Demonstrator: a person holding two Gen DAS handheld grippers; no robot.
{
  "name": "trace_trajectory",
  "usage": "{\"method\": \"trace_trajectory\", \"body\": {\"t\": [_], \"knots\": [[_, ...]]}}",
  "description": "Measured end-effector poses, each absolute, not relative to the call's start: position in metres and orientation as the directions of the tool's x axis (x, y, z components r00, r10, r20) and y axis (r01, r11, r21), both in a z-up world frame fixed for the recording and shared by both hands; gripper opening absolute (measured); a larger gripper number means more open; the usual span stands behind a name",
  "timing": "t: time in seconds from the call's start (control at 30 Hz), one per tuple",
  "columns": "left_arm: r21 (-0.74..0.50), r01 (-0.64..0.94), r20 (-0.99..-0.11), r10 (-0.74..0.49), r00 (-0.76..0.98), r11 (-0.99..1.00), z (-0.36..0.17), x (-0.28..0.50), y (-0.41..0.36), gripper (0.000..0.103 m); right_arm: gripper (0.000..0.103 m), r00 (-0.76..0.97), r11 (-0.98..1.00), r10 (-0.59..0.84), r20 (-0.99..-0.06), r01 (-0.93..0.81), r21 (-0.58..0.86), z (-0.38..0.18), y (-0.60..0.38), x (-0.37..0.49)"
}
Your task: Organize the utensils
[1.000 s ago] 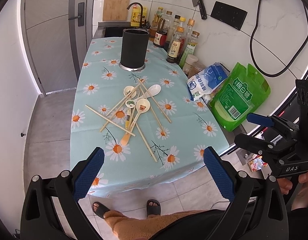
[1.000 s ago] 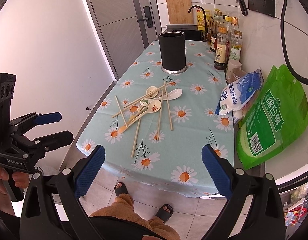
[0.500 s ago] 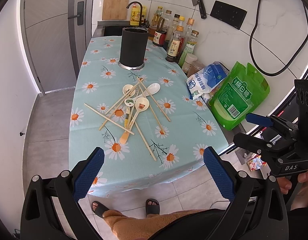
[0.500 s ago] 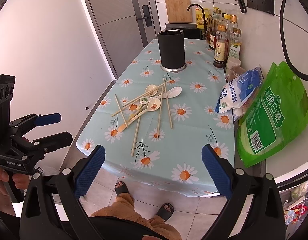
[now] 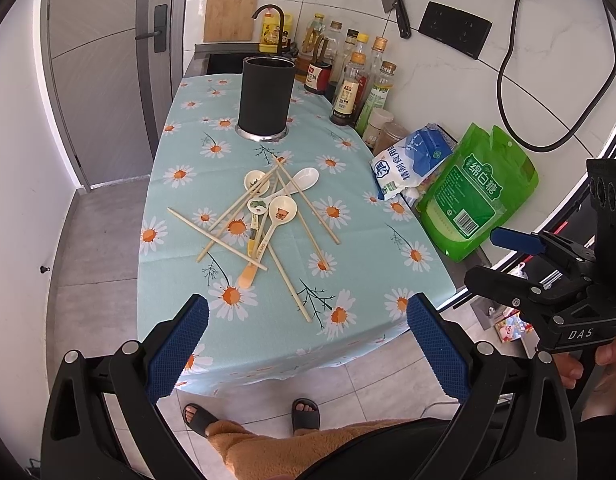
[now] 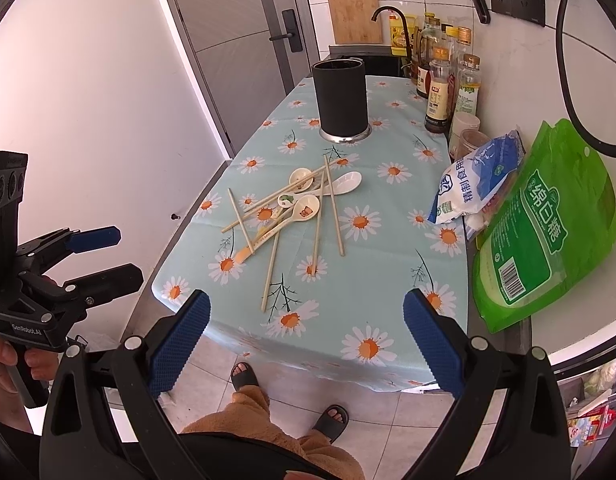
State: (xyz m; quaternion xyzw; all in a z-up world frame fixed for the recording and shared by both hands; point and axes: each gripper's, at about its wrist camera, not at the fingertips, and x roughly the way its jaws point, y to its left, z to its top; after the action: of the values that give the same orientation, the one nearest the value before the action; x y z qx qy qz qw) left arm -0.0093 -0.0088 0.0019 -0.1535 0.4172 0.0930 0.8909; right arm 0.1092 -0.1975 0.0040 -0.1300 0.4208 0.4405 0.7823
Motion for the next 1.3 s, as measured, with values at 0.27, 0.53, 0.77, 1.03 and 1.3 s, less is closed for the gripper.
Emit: {"method": "trace_trajectory", "body": {"t": [0.27,0.53,0.77,1.03,1.3], "knots": [[-0.214,-0.306,-0.768,0.033,0.64,0.928,0.003,-0.011,-0.006,0.097,0.096,0.252,0.578,0.579,-0.775,-0.797,0.172,0.003,-0.196,0.11],[-0.216,-0.31,-0.762,0.039,0.646,0.926,0.004,-0.011,-0.003,0.097,0.096,0.242,0.571,0.588,-0.771,-0.8,0.184,0.004,-0.194,0.111],[-0.261,-0.349,-0.773,0.021,0.634,0.9,0.0,-0.006,0.005,0.097,0.096,0.203,0.557,0.61,-0.766,-0.797,0.232,0.003,-0.197,0.125],[-0.43,-0.438,-0.775,-0.075,0.627,0.789,-0.021,0.002,0.04,0.097,0.096,0.116,0.534,0.647,-0.753,-0.775,0.339,-0.004,-0.19,0.154],[-0.598,-0.46,-0.727,-0.202,0.656,0.657,-0.051,0.019,0.1,0.096,0.084,0.063,0.533,0.604,-0.795,-0.773,0.343,-0.021,-0.154,0.184]]}}
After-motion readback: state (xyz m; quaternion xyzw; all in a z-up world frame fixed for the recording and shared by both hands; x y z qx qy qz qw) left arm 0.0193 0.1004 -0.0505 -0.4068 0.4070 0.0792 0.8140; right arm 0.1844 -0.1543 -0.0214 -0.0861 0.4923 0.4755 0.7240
